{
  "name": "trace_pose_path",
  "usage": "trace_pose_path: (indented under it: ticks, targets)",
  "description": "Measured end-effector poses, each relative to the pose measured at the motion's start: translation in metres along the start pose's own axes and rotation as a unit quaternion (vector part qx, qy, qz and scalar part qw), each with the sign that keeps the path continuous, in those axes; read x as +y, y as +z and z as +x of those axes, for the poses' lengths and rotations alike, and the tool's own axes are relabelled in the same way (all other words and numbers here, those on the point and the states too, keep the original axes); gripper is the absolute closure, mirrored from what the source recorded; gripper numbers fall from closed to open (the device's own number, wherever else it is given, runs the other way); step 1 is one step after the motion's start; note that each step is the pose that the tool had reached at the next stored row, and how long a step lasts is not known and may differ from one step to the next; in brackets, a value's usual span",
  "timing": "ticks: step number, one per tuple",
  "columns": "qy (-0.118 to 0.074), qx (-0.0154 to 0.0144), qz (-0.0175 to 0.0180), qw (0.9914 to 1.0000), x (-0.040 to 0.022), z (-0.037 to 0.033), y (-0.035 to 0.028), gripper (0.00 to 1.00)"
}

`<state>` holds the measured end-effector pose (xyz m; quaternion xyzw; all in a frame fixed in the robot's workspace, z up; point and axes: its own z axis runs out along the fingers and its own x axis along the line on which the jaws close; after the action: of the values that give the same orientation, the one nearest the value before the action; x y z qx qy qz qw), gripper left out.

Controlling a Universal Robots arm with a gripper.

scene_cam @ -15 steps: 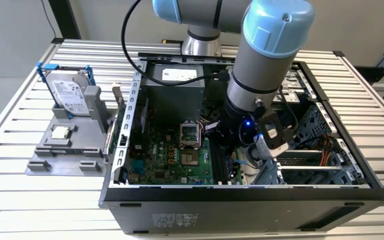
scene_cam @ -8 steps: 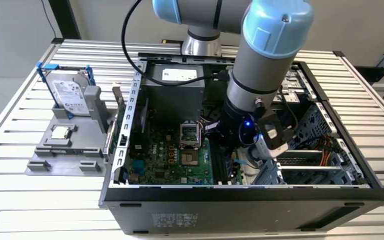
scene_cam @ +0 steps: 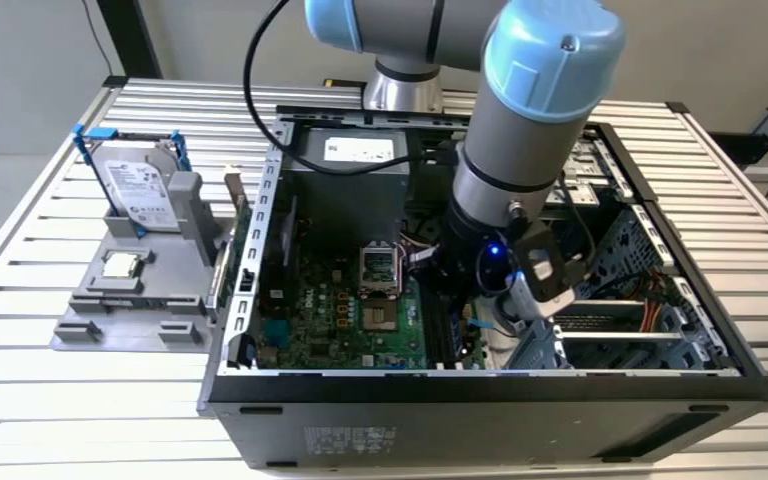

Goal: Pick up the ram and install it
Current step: 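Insert the ram into the slot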

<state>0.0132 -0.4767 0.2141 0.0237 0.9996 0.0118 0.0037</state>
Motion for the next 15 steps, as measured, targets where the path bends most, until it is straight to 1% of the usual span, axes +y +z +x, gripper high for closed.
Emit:
trace_pose_path:
  ticks: [3,9,10,12,13,15]
  targets:
    - [0.000,0.0003,0.0001,1.00000,-0.0001,0.0000,0.0015,1.00]
    - [0.000,0.0030,0.0001,1.00000,0.0000,0.0000,0.0016,1.00]
    - [0.000,0.0034,0.0001,0.99999,0.0000,0.0000,0.0016,0.00]
    - [0.000,0.0039,0.0004,0.99999,0.0000,0.0000,0.0016,0.00]
    - [0.000,0.0040,0.0004,0.99999,-0.0001,0.0000,0.0005,0.00]
    - [0.003,0.0047,0.0006,0.99999,0.0001,0.0000,-0.0069,0.00]
